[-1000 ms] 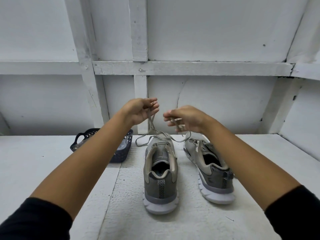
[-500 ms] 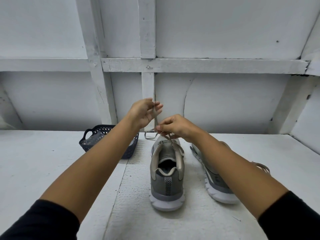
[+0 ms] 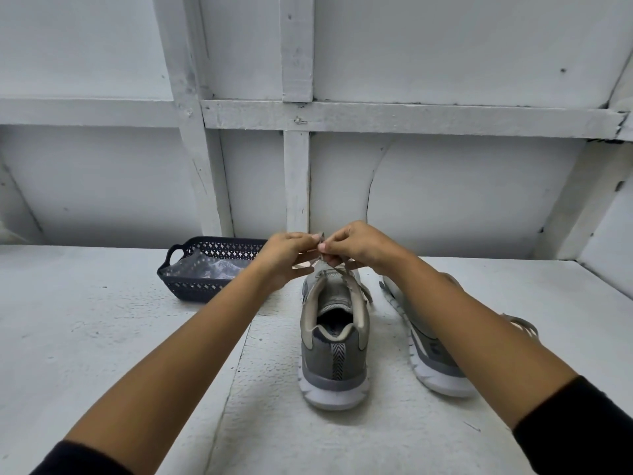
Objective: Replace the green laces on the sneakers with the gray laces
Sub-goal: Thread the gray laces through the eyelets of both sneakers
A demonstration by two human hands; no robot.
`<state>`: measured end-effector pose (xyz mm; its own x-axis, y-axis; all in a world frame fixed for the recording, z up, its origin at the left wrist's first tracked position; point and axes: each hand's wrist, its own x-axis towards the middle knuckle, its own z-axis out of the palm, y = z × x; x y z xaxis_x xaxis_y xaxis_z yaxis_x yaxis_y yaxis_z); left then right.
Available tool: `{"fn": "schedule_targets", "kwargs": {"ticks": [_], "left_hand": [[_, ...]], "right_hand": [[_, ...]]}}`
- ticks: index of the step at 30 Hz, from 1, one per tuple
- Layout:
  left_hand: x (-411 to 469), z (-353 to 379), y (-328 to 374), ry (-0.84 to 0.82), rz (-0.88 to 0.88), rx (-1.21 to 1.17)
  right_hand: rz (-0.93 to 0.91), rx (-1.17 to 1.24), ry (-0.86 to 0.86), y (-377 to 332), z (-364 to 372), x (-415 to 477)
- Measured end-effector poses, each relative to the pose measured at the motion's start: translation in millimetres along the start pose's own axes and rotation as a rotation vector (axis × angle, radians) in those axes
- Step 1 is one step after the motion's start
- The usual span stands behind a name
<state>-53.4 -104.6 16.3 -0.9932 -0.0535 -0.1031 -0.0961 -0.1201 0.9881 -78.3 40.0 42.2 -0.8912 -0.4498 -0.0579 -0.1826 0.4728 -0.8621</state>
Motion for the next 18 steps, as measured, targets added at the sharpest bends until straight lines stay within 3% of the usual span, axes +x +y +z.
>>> {"fn": "schedule_targets", "kwargs": {"ticks": [3, 6, 8, 11, 18], "left_hand": [[6.5, -3.8, -5.9, 0.163, 0.037, 0.044], [15.8, -9.7, -14.8, 0.299, 0.065, -0.016], [21.0, -12.0, -20.0, 0.333, 0.053, -0.099], [24.5, -12.4, -25.8, 0.316, 0.013, -0.208], [32.2, -7.4, -48.8, 0.280, -0.017, -0.146]], "right_hand": [[0.063, 0.036, 0.094, 4.4, -7.9, 2.4], [0.110, -0.085, 0.303, 22.1, -21.9, 15.7], [0.132, -0.191, 0.421, 30.1, -25.4, 23.1], [0.139, -0.284, 0.445, 37.0, -16.6, 27.1], [0.109, 0.074, 0.548, 70.2, 21.9, 32.5]]}}
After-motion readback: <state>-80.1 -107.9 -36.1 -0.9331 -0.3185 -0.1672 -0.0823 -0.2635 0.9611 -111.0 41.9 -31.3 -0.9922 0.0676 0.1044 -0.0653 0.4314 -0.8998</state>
